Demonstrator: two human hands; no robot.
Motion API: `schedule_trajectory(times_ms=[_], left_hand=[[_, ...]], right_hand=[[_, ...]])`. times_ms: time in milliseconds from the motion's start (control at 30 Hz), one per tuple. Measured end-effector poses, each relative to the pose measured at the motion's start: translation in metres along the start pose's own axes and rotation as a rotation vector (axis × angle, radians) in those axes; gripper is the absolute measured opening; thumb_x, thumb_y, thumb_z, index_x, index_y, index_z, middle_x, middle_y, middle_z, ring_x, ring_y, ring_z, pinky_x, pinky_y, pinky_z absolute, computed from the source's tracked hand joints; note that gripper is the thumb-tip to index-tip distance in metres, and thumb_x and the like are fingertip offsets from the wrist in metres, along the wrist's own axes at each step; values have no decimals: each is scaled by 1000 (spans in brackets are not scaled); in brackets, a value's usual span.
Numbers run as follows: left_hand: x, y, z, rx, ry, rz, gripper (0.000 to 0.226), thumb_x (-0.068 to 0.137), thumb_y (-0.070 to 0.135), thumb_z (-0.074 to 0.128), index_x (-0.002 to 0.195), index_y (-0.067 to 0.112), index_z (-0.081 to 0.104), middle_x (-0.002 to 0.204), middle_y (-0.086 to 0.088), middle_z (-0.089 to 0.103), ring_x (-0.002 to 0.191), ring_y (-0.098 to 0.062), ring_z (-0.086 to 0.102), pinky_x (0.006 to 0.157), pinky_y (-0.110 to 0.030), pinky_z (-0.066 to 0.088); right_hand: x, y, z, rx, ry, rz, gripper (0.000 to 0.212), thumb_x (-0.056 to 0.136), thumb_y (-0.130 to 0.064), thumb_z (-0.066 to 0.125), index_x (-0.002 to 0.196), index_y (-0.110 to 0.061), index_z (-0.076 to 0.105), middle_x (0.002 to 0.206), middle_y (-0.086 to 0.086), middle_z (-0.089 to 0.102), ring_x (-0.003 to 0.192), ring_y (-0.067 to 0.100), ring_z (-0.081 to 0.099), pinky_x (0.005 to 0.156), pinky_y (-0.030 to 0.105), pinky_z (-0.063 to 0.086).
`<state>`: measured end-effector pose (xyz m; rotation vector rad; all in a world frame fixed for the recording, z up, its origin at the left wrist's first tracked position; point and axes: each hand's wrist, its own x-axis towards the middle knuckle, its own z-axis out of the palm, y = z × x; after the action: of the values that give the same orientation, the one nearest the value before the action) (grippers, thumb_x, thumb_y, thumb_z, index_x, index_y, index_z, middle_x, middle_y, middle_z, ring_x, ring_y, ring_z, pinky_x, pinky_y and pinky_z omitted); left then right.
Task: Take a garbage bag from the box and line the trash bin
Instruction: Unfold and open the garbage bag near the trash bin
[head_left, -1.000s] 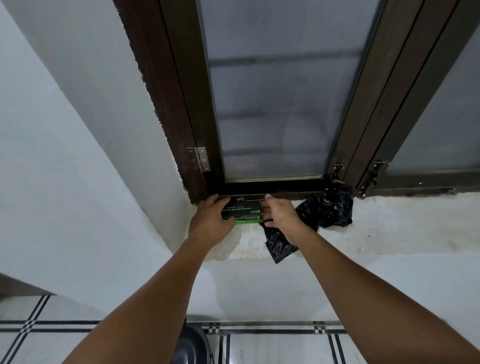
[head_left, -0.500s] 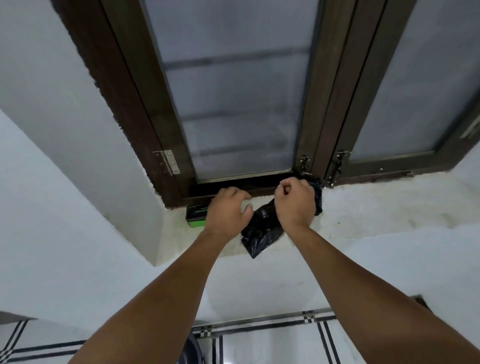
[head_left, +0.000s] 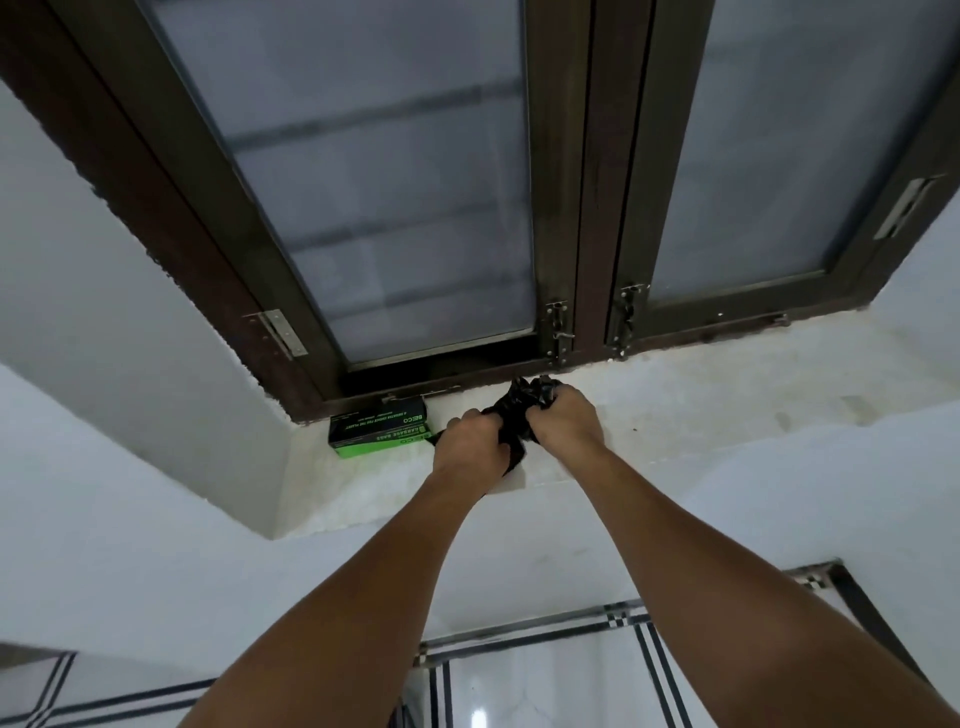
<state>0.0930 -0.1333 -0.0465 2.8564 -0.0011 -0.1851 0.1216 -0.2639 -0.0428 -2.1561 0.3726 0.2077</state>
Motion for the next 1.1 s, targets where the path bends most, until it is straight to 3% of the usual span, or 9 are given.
schedule_trajectory(times_ms=[33, 133, 333, 467, 600, 733, 900, 967, 1100], left_hand=[[-2, 0, 0, -33, -3, -10, 28, 91, 25, 60, 116, 15, 69, 105, -12, 60, 103, -35, 60, 77, -36, 49], [-15, 2, -3, -309, -33, -79, 13, 86, 18, 62, 97, 17, 66, 91, -3, 61, 88, -26, 62, 66, -30, 45], [-56, -9, -23, -1430, -10, -400, 26, 97, 19, 49, 103, 8, 72, 88, -7, 78, 81, -24, 75, 76, -34, 62], [-87, -42, -32, -1470, 37, -382, 21, 99, 14, 53, 108, 5, 70, 98, -14, 76, 86, -28, 76, 80, -38, 62], [-121, -74, -41, -1429, 69, -411, 18, 101, 12, 48, 101, 8, 65, 104, -17, 75, 88, -30, 75, 82, -41, 62], [-179, -115, -53, -1414, 124, -378, 20, 101, 10, 45, 101, 8, 65, 96, -14, 75, 83, -28, 75, 71, -37, 63], [-229, -177, -55, -1384, 285, -478, 13, 97, 8, 50, 96, 5, 62, 97, -17, 71, 80, -29, 71, 72, -38, 64], [-262, -202, -56, -1375, 302, -505, 16, 97, 8, 49, 101, 1, 63, 96, -16, 71, 79, -29, 72, 71, -37, 64], [-295, -228, -59, -1409, 398, -635, 18, 94, 11, 48, 98, 5, 65, 98, -14, 70, 76, -28, 67, 68, -35, 62]], right_hand=[[-2, 2, 2, -7, -18, -28, 6, 87, -22, 62, 91, -19, 64, 90, 3, 69, 90, 28, 66, 71, 32, 50], [-16, 5, 9, 22, 4, -117, 28, 83, -18, 64, 60, -22, 49, 71, -2, 56, 77, 24, 58, 59, 29, 39], [-61, -3, 25, 214, -62, -345, 24, 77, -16, 71, 68, -30, 55, 95, 2, 63, 88, 13, 57, 75, 25, 44], [-111, -20, 35, 516, -205, -211, 18, 92, -21, 62, 75, -16, 60, 75, 0, 61, 75, 17, 57, 69, 32, 48], [-145, -31, 46, 618, -137, -78, 13, 98, -24, 55, 103, -13, 57, 97, 6, 64, 88, 20, 60, 79, 34, 51], [-196, -31, 75, 548, -233, -15, 64, 91, -12, 67, 147, -17, 37, 124, 9, 63, 109, 26, 65, 101, 42, 52], [-253, -23, 104, 398, -242, -69, 33, 84, -9, 81, 113, -3, 65, 94, 8, 72, 76, 22, 71, 58, 33, 59], [-288, -23, 122, 373, -243, -97, 27, 80, -17, 86, 95, -7, 67, 89, 6, 71, 78, 21, 69, 61, 31, 56], [-326, -23, 137, 459, -275, -104, 31, 81, -24, 86, 102, -10, 69, 100, 6, 75, 90, 21, 71, 72, 30, 56]])
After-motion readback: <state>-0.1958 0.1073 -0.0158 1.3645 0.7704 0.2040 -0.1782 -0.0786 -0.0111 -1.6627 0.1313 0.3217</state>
